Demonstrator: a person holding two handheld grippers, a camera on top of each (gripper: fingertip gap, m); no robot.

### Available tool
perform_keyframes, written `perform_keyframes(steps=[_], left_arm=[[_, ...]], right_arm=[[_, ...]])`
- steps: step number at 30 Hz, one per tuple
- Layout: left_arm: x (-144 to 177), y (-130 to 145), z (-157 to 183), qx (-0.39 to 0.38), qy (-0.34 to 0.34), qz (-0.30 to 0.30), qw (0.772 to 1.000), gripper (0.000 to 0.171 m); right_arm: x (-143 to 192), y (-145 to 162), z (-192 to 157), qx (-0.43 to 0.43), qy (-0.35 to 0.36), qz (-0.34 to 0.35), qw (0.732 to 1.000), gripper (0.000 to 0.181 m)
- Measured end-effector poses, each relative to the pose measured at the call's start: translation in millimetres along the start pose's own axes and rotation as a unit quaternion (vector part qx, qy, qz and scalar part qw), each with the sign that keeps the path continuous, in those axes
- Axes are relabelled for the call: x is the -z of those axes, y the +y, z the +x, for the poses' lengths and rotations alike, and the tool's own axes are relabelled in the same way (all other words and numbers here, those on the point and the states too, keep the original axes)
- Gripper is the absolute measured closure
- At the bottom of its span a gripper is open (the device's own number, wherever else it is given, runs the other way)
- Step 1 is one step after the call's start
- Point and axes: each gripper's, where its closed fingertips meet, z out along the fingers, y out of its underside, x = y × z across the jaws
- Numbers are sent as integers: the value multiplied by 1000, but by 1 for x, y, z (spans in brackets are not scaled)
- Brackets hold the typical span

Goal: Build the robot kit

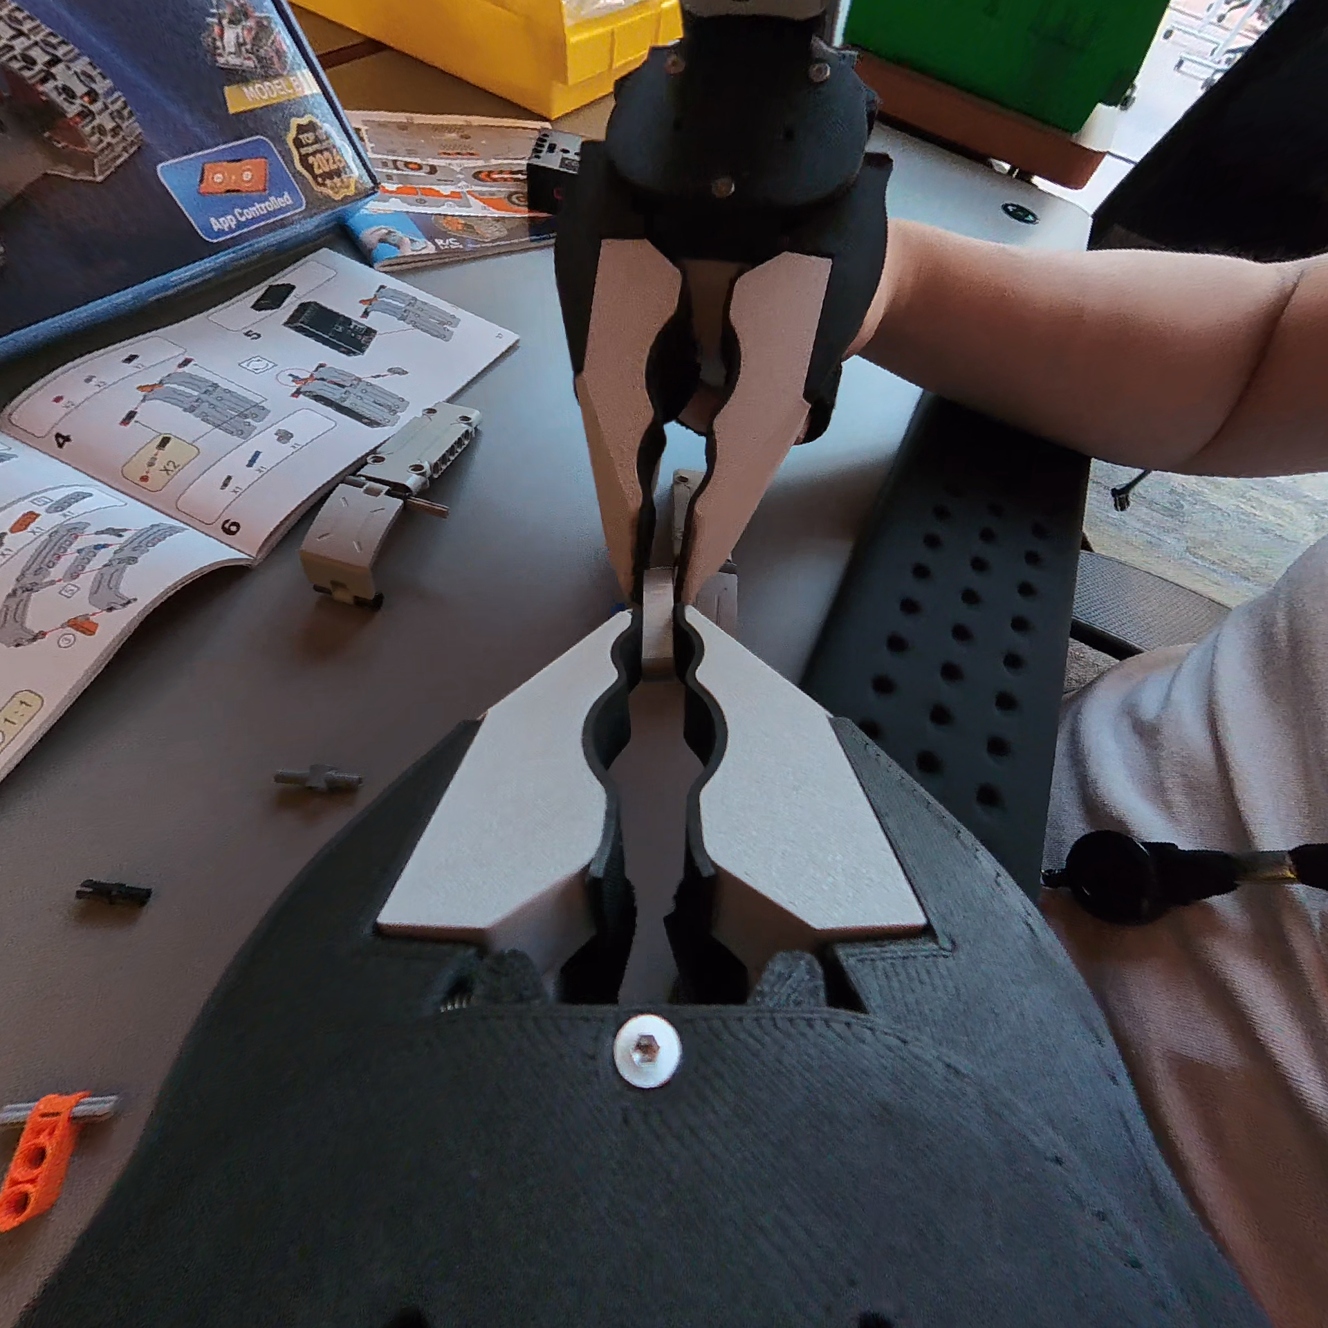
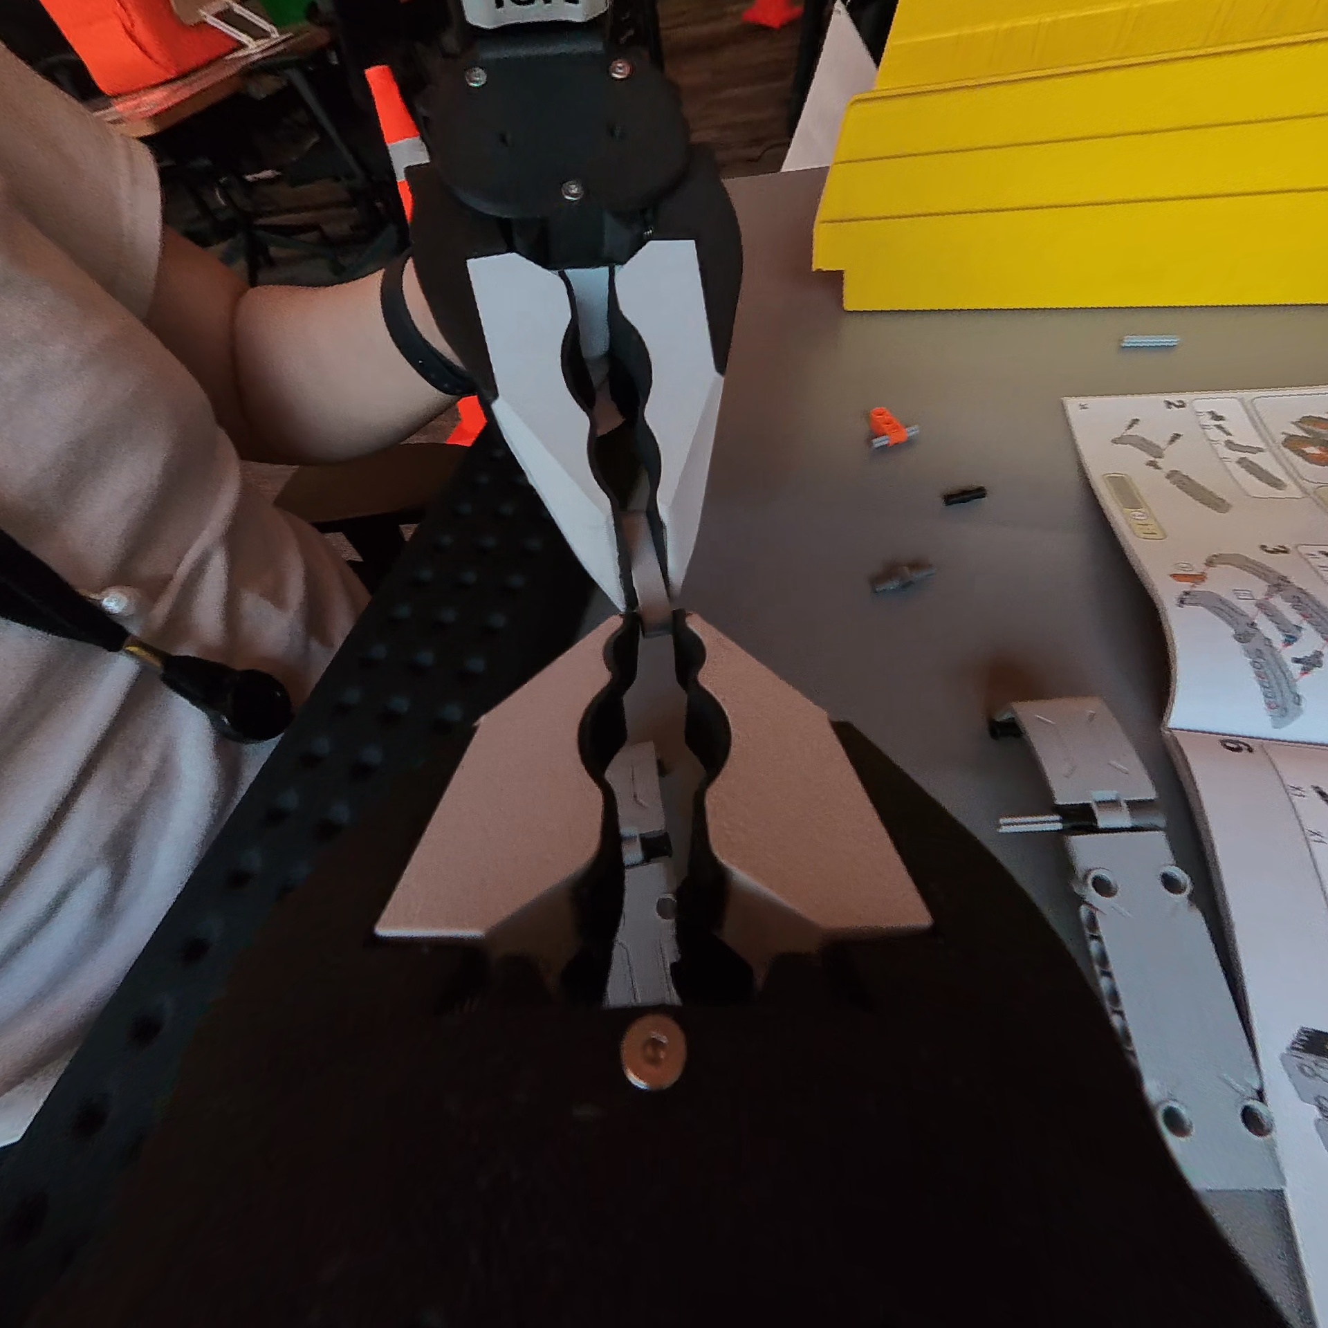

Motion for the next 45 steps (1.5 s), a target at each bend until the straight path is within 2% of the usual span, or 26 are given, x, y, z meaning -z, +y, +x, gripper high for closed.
perform_keyframes(steps=[6,11,14,15,16,18,21,24,30,35,38,41,45], left_arm=[[0,3,7,0,28,-1,1000,165],[1,5,4,5,26,2,1000,165],[3,3,0,17,19,14,1000,165],[5,2,-4,22,10,17,1000,165],[7,2,-8,28,0,21,999,165],[12,4,-15,40,-13,23,999,165],[15,10,-21,48,-24,15,998,166],[15,14,-24,55,-27,8,998,166],[12,13,-19,54,-16,4,998,166],[10,11,-11,42,-5,3,999,166],[9,9,-9,36,-2,3,999,166],[11,3,-4,31,8,14,999,165],[23,-17,4,37,38,77,996,145]], right_arm=[[1,3,-8,-14,-29,-2,999,173],[2,1,-5,-27,-28,8,999,173],[5,-3,0,-23,-17,24,999,171],[10,-3,7,-23,2,23,999,163],[18,-2,16,-19,26,19,999,163],[32,15,34,-10,83,-27,996,167],[34,42,31,-17,79,-93,992,166],[24,45,28,3,72,-118,990,165],[-1,-9,17,25,19,-30,999,157],[-4,-5,18,-14,-3,-24,1000,161],[-2,-5,9,-12,-27,-20,999,174],[2,-9,5,-3,-33,-11,999,174],[15,-29,5,-49,-50,59,996,175]])
